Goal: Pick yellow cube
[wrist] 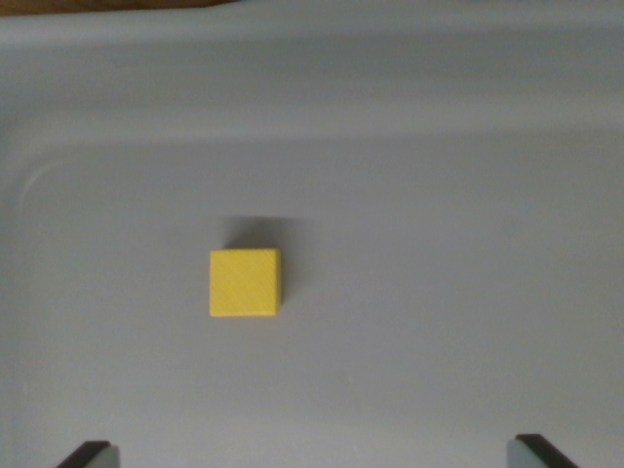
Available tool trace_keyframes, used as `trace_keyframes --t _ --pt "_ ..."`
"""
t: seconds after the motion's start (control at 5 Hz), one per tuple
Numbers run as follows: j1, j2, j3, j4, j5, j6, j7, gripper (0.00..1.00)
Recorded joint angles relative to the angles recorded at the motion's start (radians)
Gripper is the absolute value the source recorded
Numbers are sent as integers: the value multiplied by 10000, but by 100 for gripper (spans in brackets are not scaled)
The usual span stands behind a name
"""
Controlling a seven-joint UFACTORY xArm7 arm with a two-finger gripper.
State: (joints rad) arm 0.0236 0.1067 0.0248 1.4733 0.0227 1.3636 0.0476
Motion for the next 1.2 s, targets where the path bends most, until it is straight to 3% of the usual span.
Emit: trace_keyframes --t 0.2,0.4,0.6,0.8,1.0,1.2 --pt "0 0 0 0 0 0 0 0" --pt "42 311 25 -176 5 -434 22 0" --pt "42 311 25 -176 5 -434 22 0" --pt "85 638 52 -360 10 -888 44 0" --pt "85 638 52 -360 10 -888 44 0" --pt "130 972 79 -548 15 -1354 68 0"
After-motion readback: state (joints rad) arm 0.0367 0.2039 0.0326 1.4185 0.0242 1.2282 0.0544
